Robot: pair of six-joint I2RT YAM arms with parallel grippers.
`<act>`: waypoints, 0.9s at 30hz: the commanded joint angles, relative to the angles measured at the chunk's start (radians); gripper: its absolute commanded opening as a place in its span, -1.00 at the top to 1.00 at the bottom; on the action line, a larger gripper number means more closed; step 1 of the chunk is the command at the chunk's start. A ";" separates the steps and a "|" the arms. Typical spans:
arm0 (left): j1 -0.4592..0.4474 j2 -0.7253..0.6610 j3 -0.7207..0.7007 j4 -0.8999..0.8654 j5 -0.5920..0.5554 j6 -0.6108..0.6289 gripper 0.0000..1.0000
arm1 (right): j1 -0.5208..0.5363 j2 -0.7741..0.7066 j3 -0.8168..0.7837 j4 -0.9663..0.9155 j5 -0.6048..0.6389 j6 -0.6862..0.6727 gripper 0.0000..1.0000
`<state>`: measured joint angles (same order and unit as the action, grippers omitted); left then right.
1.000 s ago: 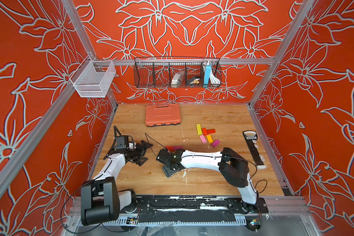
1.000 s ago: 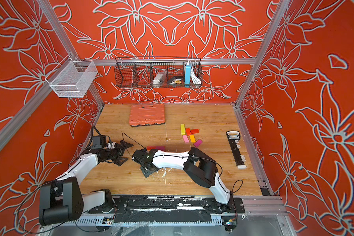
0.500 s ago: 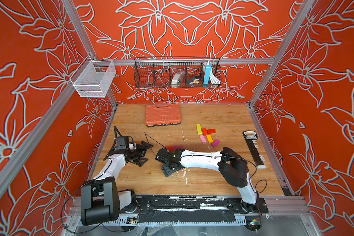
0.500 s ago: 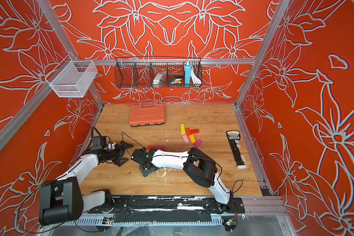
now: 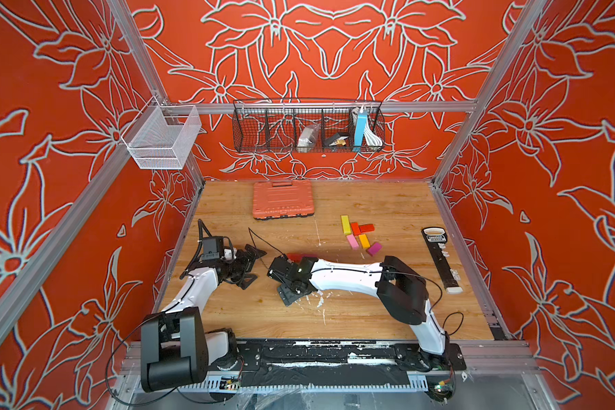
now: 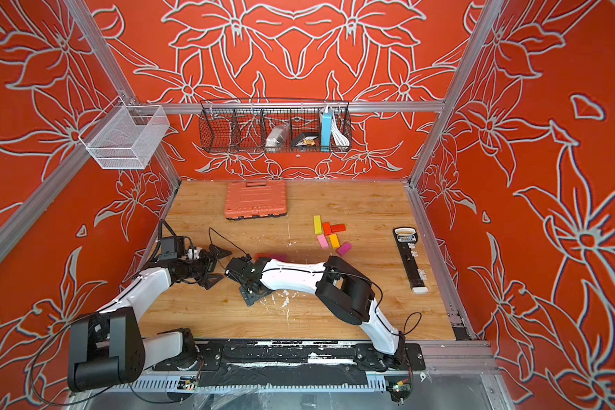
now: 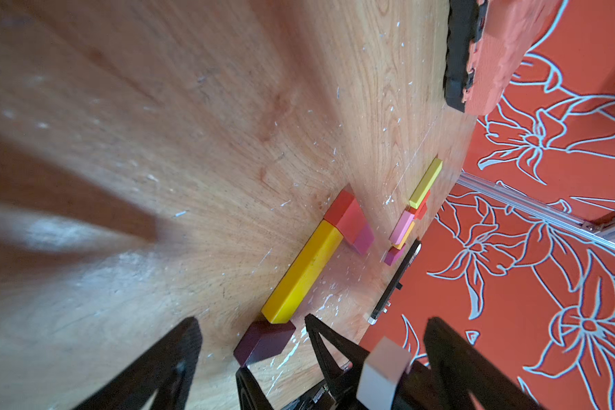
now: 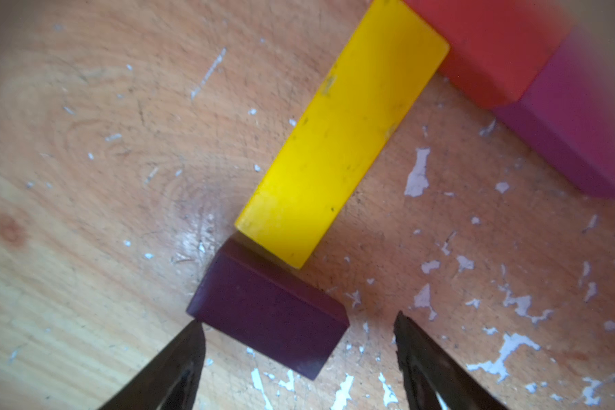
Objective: Assemble the letter c with building blocks
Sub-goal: Assemble the building block at the center of the board.
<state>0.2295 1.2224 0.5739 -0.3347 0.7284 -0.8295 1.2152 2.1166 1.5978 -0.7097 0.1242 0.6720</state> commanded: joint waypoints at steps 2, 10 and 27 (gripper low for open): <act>0.005 -0.002 -0.011 0.003 0.016 0.013 -0.97 | -0.007 0.032 0.025 -0.032 0.028 0.003 -0.72; 0.005 0.001 -0.012 0.006 0.019 0.013 -0.97 | -0.011 0.031 0.025 -0.032 0.030 0.004 -0.72; 0.006 -0.035 -0.019 -0.017 0.054 0.027 -0.97 | -0.079 -0.242 -0.185 0.072 -0.032 0.090 -0.73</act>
<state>0.2295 1.2129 0.5632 -0.3325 0.7528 -0.8257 1.1748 1.9770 1.4788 -0.6785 0.1135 0.7036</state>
